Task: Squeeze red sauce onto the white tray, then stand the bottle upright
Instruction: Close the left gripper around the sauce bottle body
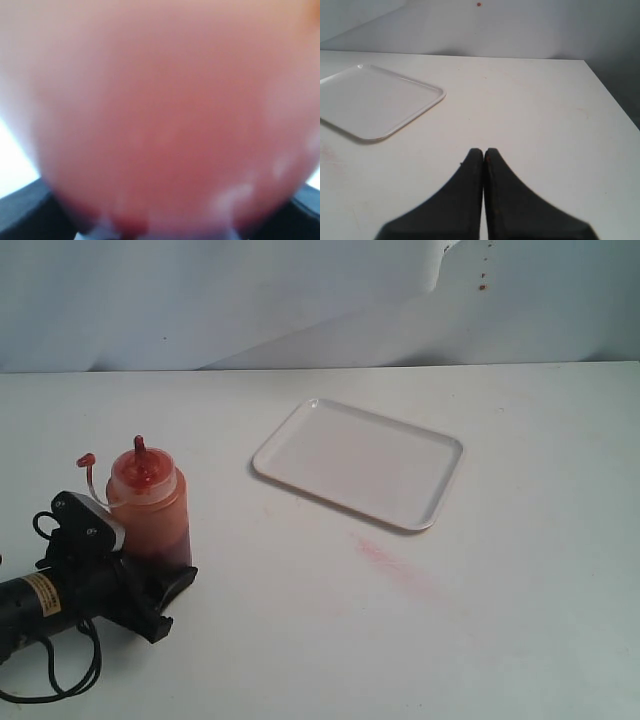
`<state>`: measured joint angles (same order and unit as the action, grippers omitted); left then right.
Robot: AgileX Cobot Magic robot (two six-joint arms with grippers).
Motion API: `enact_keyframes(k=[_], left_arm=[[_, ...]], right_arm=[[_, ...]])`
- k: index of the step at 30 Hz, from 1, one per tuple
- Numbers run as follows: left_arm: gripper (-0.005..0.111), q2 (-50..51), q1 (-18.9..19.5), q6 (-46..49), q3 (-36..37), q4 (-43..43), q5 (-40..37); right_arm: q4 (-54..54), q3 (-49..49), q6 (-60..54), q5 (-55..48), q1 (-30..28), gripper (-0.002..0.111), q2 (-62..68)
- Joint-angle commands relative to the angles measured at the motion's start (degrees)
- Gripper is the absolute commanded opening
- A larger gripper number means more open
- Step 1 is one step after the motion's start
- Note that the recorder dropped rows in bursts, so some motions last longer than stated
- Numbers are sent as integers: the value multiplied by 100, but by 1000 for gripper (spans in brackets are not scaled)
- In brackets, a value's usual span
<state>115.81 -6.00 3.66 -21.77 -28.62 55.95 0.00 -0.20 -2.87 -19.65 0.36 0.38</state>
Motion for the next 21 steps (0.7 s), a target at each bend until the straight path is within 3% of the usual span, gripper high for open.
enact_keyframes(k=[1,21], left_arm=[[0,45,2,99,10,100,-151],[0,45,2,110,10,146,615]], right_arm=[[0,20,18,0,-36,0,-38],[0,20,18,0,-36,0,-38]])
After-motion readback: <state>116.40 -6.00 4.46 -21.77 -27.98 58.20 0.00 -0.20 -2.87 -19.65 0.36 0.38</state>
